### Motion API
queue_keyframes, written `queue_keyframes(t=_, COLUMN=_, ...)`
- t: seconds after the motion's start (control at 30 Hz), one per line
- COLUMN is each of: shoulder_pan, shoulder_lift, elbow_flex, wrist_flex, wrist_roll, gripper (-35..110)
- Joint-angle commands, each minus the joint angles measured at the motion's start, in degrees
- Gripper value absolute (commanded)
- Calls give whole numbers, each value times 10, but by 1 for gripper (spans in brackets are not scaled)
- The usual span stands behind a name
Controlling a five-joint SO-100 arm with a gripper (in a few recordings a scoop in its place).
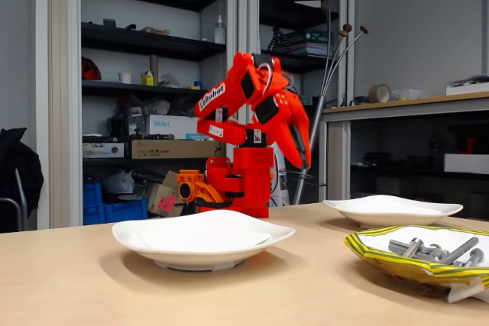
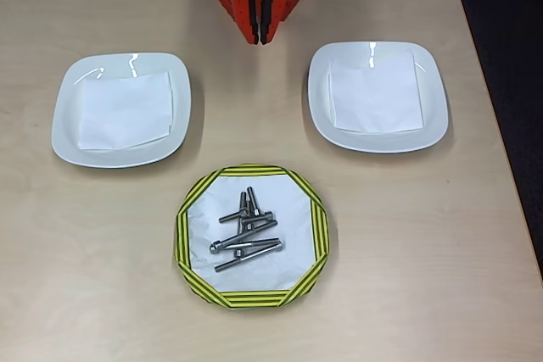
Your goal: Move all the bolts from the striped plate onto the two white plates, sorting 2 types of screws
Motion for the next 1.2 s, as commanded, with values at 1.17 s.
queue_keyframes(t=1.17, shoulder_pan=-33, shoulder_lift=-910, elbow_flex=-680, wrist_flex=-171, wrist_roll=-560, gripper=18)
